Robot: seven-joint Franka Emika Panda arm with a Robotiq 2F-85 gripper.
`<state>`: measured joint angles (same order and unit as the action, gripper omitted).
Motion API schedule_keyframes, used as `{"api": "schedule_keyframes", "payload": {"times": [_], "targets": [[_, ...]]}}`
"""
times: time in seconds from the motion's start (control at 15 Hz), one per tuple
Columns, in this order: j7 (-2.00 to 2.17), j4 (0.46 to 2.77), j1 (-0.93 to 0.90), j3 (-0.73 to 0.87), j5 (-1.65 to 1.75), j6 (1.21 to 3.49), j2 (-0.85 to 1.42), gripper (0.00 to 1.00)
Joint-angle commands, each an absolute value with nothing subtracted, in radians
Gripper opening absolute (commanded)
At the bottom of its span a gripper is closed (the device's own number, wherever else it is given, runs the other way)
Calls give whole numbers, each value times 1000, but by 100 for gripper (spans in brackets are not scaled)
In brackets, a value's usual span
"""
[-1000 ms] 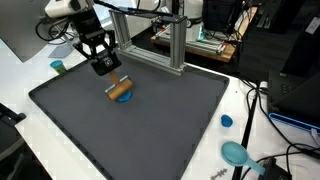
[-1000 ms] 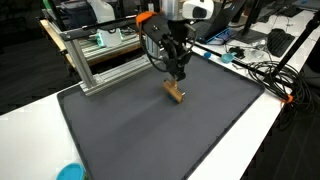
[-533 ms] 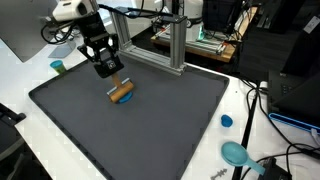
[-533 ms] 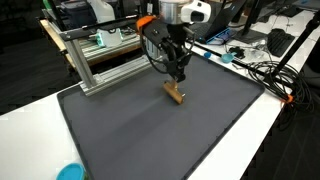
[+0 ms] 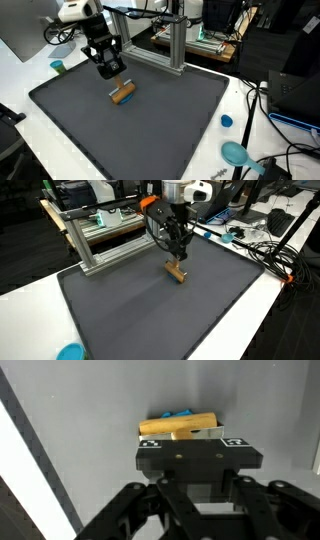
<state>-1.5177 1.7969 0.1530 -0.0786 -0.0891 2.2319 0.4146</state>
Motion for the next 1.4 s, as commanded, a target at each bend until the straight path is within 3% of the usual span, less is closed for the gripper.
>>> {"api": "schedule_keyframes", "payload": {"times": [0.0,0.27,0.33,1.33], "targets": [[-1519,1804,145,-74,-91,2237,410,47],[-1519,1813,142,-74,-91,2243,405,47],[-1519,1814,142,-74,-91,2244,405,22],[-1578,1845,151,-88,-110,2280,462,22]]}}
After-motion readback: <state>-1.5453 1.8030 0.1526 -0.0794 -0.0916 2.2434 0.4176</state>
